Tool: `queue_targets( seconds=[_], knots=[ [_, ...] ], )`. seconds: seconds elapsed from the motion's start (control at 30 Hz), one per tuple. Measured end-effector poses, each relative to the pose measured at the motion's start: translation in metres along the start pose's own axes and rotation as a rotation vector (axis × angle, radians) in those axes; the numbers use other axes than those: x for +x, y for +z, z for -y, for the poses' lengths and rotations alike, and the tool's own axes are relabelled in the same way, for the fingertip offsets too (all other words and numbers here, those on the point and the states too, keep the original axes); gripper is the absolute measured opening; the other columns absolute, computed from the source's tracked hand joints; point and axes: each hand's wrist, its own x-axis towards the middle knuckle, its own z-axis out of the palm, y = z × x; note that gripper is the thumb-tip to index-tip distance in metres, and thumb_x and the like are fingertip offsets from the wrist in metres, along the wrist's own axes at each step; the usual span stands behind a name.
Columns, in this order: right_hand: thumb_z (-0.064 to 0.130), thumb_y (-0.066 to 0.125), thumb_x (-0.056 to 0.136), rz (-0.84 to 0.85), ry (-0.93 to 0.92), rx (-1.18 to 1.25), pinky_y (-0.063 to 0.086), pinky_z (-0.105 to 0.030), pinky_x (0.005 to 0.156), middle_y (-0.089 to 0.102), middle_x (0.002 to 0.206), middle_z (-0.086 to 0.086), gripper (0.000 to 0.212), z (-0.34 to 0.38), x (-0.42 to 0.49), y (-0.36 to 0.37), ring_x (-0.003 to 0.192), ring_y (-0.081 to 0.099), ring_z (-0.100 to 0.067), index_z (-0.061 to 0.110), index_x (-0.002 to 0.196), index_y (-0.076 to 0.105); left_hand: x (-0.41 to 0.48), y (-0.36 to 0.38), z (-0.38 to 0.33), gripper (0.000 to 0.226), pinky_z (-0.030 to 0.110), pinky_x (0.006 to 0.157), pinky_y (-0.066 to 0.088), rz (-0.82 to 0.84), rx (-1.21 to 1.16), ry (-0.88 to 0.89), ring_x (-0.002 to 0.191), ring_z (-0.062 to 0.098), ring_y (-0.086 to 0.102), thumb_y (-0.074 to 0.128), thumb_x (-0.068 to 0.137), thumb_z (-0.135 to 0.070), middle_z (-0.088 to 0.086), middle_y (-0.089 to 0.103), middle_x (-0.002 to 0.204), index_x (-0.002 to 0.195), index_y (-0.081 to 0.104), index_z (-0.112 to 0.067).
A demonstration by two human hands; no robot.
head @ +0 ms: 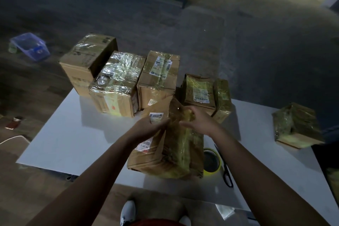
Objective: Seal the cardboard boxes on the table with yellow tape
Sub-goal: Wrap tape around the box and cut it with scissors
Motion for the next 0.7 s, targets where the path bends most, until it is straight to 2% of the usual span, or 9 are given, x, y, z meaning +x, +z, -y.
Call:
queue_targets(
  seconds=[0.07,0.13,0.2,0.27,0.4,0.5,0.6,0.7],
  knots=[
    [0.053,0.072,0.077,-0.024,0.06,-0.082,0.047,-0.033,0.091,0.047,0.14,-0.003,0.076,-0.003,0.003,0.004,0.118,0.052,-0.019,0.022,0.14,0.044,0.002,-0.002,0.0,0.046,0.024,0.07,0.047,-0.014,-0.018,-0.024,0.09,0.015,0.063,0.057,0.086,-0.057,0.001,0.067,0.099,0.104,0.066,-0.016],
    [0.065,0.069,0.073,-0.015,0.131,-0.206,0.05,-0.035,0.09,0.047,0.141,-0.007,0.084,-0.008,0.003,0.004,0.114,0.056,-0.022,0.017,0.139,0.046,0.005,-0.005,0.001,0.035,0.025,0.063,0.043,-0.08,0.02,-0.044,0.079,0.016,0.06,0.056,0.093,-0.041,0.005,0.065,0.085,0.087,0.066,-0.009],
    [0.07,0.065,0.073,0.001,0.176,-0.277,0.048,-0.035,0.093,0.045,0.144,-0.01,0.088,-0.015,0.0,0.003,0.12,0.053,-0.028,0.017,0.14,0.044,0.01,-0.005,0.004,0.037,0.03,0.064,0.042,-0.148,0.082,-0.049,0.076,0.021,0.058,0.051,0.095,-0.033,0.008,0.063,0.079,0.083,0.066,-0.002],
    [0.069,0.065,0.074,0.021,0.22,-0.199,0.048,-0.034,0.092,0.043,0.146,-0.008,0.091,-0.022,-0.002,0.004,0.123,0.051,-0.029,0.021,0.145,0.036,0.01,-0.005,0.005,0.04,0.03,0.065,0.045,-0.159,0.116,-0.045,0.074,0.02,0.059,0.051,0.095,-0.037,0.009,0.064,0.08,0.085,0.066,-0.001],
    [0.067,0.065,0.075,0.091,0.332,-0.034,0.06,-0.033,0.069,0.031,0.154,-0.007,0.103,-0.02,-0.005,0.004,0.094,0.063,-0.022,0.023,0.153,0.014,0.013,-0.003,0.015,0.029,0.033,0.08,0.056,-0.08,0.191,0.027,0.088,0.02,0.067,0.06,0.092,-0.04,0.007,0.069,0.095,0.099,0.065,-0.012],
    [0.064,0.065,0.077,0.069,0.335,-0.03,0.06,-0.033,0.072,0.027,0.156,-0.009,0.105,-0.019,-0.007,0.003,0.09,0.062,-0.02,0.019,0.154,0.01,0.012,-0.001,0.02,0.015,0.027,0.072,0.055,-0.074,-0.003,-0.023,0.084,0.018,0.068,0.062,0.092,-0.032,0.006,0.069,0.092,0.093,0.063,-0.018],
    [0.058,0.068,0.079,0.003,0.328,0.039,0.059,-0.036,0.075,0.041,0.148,-0.007,0.093,-0.022,-0.009,0.002,0.096,0.061,-0.021,0.014,0.148,0.024,0.016,0.002,0.033,0.026,0.026,0.07,0.054,-0.114,-0.072,-0.11,0.082,0.02,0.069,0.065,0.089,-0.033,0.009,0.071,0.091,0.094,0.067,-0.007],
    [0.051,0.068,0.083,-0.02,0.336,0.062,0.059,-0.038,0.077,0.055,0.128,-0.006,0.07,-0.025,-0.012,-0.002,0.096,0.061,-0.022,0.011,0.135,0.043,0.016,0.015,0.044,0.029,0.023,0.063,0.051,-0.143,-0.072,-0.15,0.08,0.018,0.067,0.064,0.09,-0.037,0.007,0.071,0.089,0.091,0.066,-0.008]
  ],
)
